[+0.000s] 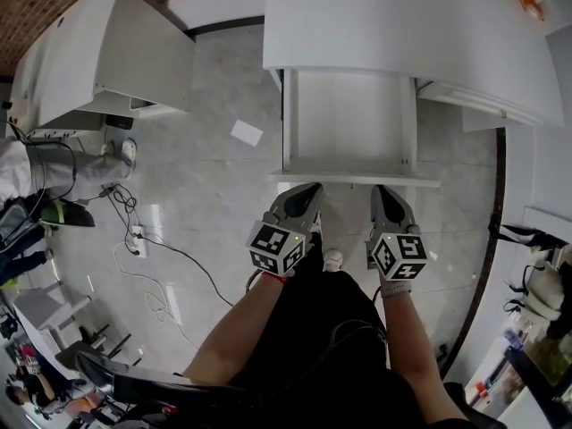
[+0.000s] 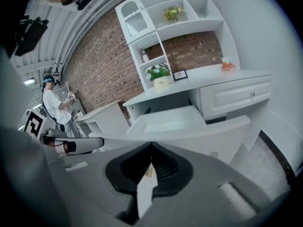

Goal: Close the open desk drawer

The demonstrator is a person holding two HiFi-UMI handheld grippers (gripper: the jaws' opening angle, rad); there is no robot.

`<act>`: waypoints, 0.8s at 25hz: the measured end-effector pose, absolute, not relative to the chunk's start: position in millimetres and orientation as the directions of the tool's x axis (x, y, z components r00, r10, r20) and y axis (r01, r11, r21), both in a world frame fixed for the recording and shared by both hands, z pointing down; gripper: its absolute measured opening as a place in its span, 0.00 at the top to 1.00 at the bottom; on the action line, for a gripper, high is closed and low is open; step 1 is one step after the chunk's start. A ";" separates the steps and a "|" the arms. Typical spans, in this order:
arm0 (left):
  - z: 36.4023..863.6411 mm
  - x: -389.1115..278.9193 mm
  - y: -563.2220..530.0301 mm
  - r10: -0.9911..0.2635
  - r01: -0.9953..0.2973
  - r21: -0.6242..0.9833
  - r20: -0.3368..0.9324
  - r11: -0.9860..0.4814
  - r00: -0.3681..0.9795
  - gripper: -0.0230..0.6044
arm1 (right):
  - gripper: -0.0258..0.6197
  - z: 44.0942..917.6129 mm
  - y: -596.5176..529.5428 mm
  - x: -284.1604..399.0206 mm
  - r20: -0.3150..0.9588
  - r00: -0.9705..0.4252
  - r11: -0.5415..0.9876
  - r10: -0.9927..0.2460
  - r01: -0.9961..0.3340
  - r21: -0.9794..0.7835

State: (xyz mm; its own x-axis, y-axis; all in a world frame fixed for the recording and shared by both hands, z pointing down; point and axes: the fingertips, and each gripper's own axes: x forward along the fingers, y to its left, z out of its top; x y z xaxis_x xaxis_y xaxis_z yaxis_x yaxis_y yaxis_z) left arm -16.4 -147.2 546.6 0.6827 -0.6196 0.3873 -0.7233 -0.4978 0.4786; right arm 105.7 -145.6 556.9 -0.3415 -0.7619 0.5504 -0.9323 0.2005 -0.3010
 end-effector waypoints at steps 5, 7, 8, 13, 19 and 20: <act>550.3 -22.0 -164.6 -0.604 -0.714 0.472 0.391 -0.517 0.695 0.96 | 0.96 556.4 -163.6 105.2 0.544 -0.316 0.174 -0.777 -0.939 -0.297; 551.0 -24.2 -170.7 -0.597 -0.713 0.467 0.395 -0.523 0.698 0.96 | 0.96 556.8 -170.0 104.6 0.548 -0.310 0.165 -0.776 -0.940 -0.298; 550.7 -24.3 -173.1 -0.595 -0.712 0.467 0.397 -0.525 0.699 0.96 | 0.96 557.0 -172.5 104.8 0.552 -0.308 0.162 -0.775 -0.941 -0.298; 548.5 -21.2 -185.4 -0.590 -0.708 0.464 0.397 -0.532 0.703 0.96 | 0.96 555.9 -185.0 108.1 0.556 -0.305 0.157 -0.773 -0.941 -0.298; 548.2 -18.9 -199.5 -0.595 -0.717 0.459 0.406 -0.524 0.694 0.96 | 0.96 556.3 -199.7 110.8 0.558 -0.329 0.160 -0.762 -0.930 -0.331; 548.4 -18.3 -201.9 -0.593 -0.718 0.459 0.408 -0.523 0.694 0.96 | 0.96 556.3 -201.9 111.3 0.559 -0.331 0.158 -0.760 -0.929 -0.335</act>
State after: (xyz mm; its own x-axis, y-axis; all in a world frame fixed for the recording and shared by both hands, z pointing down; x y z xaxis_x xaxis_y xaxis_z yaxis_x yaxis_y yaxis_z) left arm -18.3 -201.9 548.4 0.6935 -0.5935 0.4084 -0.7180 -0.5231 0.4591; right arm 111.3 -201.9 556.3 -0.3310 -0.7604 0.5587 -0.9288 0.1581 -0.3351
